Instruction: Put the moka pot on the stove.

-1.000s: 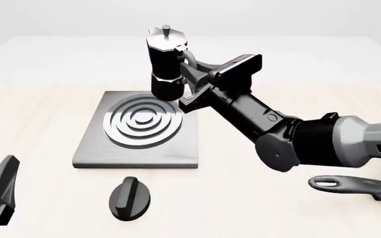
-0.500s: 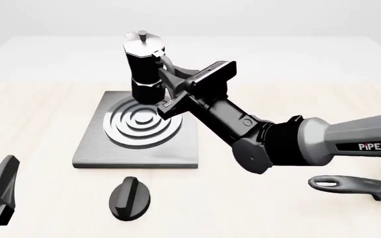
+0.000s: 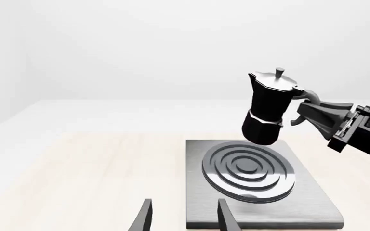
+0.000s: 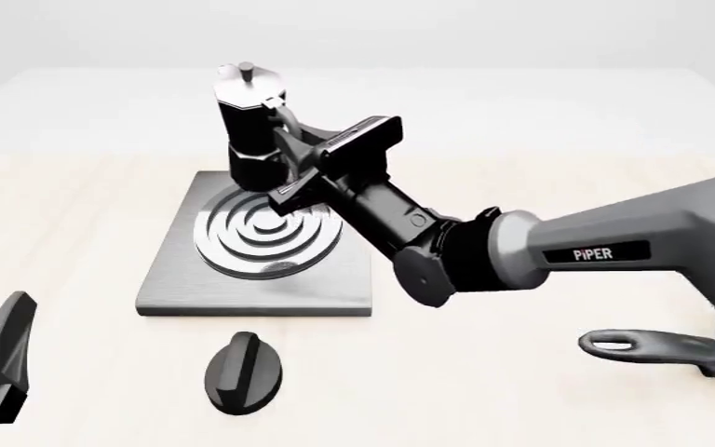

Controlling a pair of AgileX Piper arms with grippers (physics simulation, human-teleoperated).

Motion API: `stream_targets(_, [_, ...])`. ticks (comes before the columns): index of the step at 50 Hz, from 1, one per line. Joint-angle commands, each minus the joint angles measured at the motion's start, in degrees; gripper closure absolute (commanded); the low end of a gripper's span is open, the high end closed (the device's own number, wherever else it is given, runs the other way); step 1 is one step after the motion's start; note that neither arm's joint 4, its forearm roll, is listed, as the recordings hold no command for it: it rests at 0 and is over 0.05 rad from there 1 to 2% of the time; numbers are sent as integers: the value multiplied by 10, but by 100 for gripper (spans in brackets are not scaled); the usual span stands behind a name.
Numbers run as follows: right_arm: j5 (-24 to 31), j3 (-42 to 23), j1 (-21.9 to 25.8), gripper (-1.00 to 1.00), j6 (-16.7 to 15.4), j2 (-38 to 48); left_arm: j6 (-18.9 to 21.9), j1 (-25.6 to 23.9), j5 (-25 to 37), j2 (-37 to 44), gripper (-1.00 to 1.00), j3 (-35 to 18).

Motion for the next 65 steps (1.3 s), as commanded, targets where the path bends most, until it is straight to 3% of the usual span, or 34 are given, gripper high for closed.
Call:
stream_targets(1, [11, -55, -7, 100, 0, 33, 0, 0, 0, 0, -100, 0])
stream_targets(15, [22, -86, -27, 100, -10, 77, 0, 0, 0, 0, -100, 0])
stream_targets(65, [45, -98, -32, 100, 16, 146, 0, 0, 0, 0, -100, 0])
